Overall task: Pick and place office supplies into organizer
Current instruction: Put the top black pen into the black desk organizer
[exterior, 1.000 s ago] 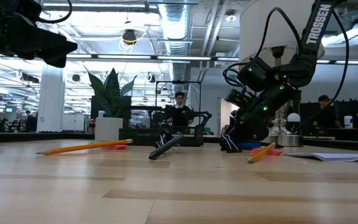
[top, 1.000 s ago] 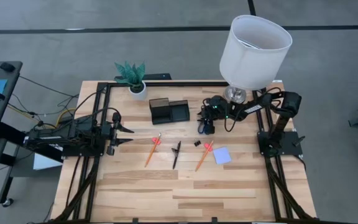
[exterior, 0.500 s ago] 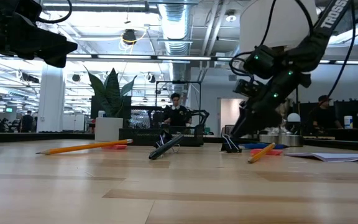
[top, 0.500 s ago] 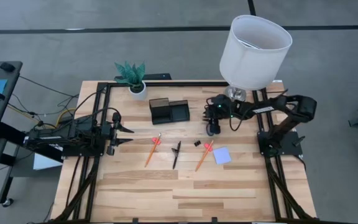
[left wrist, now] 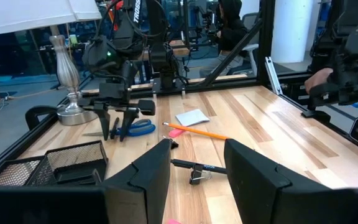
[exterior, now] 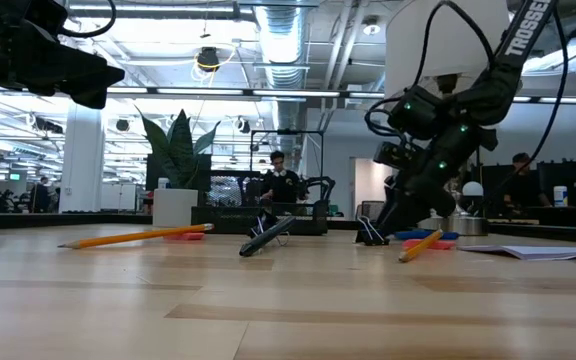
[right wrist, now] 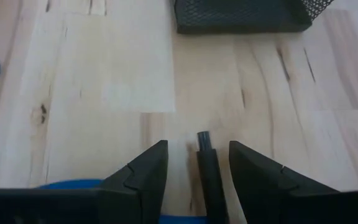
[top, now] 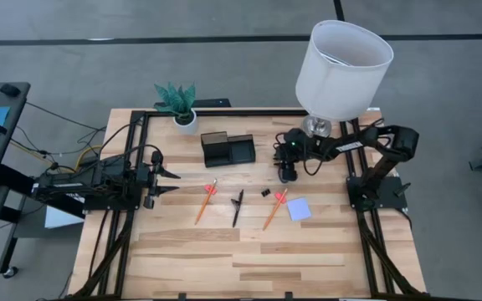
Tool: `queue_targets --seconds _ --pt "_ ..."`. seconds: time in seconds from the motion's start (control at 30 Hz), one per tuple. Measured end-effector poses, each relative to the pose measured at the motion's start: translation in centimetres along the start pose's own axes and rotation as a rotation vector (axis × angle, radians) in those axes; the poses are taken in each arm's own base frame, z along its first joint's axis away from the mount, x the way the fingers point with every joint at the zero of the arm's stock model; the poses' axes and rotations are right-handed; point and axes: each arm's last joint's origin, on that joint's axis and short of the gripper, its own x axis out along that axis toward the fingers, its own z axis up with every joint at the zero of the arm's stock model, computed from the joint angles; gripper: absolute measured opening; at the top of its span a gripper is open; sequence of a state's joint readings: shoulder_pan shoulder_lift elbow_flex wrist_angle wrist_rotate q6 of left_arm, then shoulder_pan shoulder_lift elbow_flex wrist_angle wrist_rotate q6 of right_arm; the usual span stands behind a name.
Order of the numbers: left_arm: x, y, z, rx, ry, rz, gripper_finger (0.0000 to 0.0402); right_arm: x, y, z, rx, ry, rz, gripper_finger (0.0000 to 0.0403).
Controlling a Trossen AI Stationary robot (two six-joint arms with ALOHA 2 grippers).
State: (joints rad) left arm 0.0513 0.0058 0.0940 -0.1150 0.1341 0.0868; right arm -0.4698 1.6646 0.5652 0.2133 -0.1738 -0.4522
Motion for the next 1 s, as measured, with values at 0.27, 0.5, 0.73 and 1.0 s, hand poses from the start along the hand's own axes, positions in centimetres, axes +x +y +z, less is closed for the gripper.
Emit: queue_targets --seconds 0.27,0.5,0.73,1.0 --pt "0.0 0.0 0.0 -0.001 0.000 0.000 0.0144 0.0 -0.6 -0.4 0.025 0.008 -0.009 0.0120" --pt "0.0 0.0 0.0 -0.001 0.000 -0.001 0.0144 0.0 -0.6 -0.6 0.034 0.035 -0.014 0.0026" --pt "0.0 0.0 0.0 -0.001 0.000 -0.001 0.0144 -0.1 -0.6 -0.6 0.052 0.034 -0.026 0.0027" --pt "0.0 0.0 0.0 -0.001 0.000 -0.001 0.0144 -1.4 -1.1 0.2 0.045 0.031 -0.103 0.0027"
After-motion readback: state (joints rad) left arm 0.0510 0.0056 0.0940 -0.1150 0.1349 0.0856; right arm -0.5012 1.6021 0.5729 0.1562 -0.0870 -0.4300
